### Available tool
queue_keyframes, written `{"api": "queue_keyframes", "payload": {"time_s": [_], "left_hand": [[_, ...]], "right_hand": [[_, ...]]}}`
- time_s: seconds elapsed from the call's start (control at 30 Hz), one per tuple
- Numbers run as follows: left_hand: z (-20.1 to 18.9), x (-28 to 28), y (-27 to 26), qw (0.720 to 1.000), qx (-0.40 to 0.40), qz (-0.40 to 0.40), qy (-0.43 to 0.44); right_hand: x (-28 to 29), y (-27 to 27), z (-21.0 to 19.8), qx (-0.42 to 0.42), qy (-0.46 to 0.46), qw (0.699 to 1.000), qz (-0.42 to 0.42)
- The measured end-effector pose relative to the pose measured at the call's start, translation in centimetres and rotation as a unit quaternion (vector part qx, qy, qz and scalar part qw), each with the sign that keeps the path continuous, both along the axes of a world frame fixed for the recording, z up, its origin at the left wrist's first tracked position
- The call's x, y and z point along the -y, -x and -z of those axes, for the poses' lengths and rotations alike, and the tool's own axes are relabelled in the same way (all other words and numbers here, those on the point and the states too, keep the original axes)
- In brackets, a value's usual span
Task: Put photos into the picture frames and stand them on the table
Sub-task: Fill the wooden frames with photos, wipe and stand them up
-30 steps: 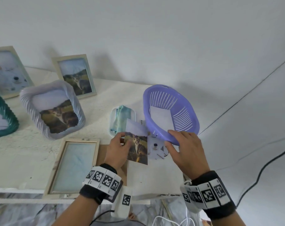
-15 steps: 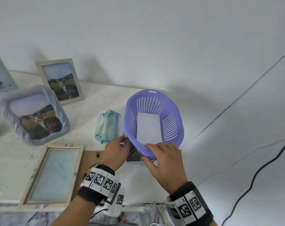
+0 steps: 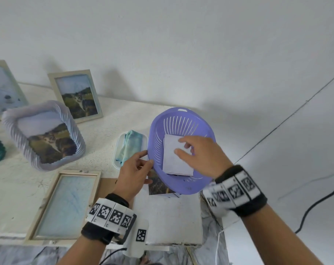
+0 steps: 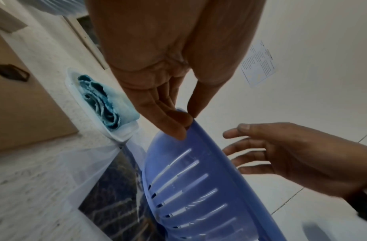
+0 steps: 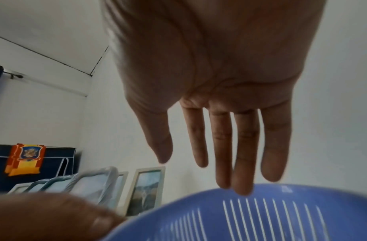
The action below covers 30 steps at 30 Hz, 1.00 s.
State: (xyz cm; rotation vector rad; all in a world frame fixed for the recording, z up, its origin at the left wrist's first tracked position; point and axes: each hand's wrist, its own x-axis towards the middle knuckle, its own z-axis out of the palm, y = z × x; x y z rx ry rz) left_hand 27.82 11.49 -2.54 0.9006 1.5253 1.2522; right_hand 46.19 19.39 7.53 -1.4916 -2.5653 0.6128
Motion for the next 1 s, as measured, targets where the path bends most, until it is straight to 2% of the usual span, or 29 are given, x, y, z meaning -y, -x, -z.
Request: {"api": "queue_keyframes", "payload": {"time_s": [0.1, 0.23, 0.47, 0.6, 0.73, 0.83, 1.0], "left_hand": [[0.2, 0.0, 0.0, 1.000, 0.005, 0.002, -0.008], [0.2, 0.1, 0.0, 1.000, 0.005, 0.001, -0.009], [0.2, 0.0, 0.1, 1.000, -0.014, 0.012, -0.003], [0.1, 0.1, 0.2, 1.000, -0.021, 0.013, -0.002], [0.0, 0.2, 0.2, 1.000, -0.026, 0.012, -0.001], [-0.4, 0.3, 0.4, 0.999, -0.041, 0.009, 0.001], [-1.3, 0.9, 1.4, 0.995, -0.090, -0.015, -0.038]], "right_hand": [[-4.7, 2.0, -1.0, 0.093, 0.016, 0.995, -0.007], [-9.3, 5.8, 1.0, 0.233, 0.021, 0.972, -0.025], [-8.9, 7.5, 4.5, 0.392, -0.012, 0.914, -0.104], [-9.4, 7.9, 5.0, 0.380, -0.012, 0.922, -0.070], [-10.7, 8.2, 5.7, 0.350, -0.001, 0.937, -0.002], [-11.1, 8.0, 5.3, 0.322, -0.055, 0.945, 0.000], [-9.7, 6.6, 1.2, 0.195, -0.077, 0.978, 0.017]]}}
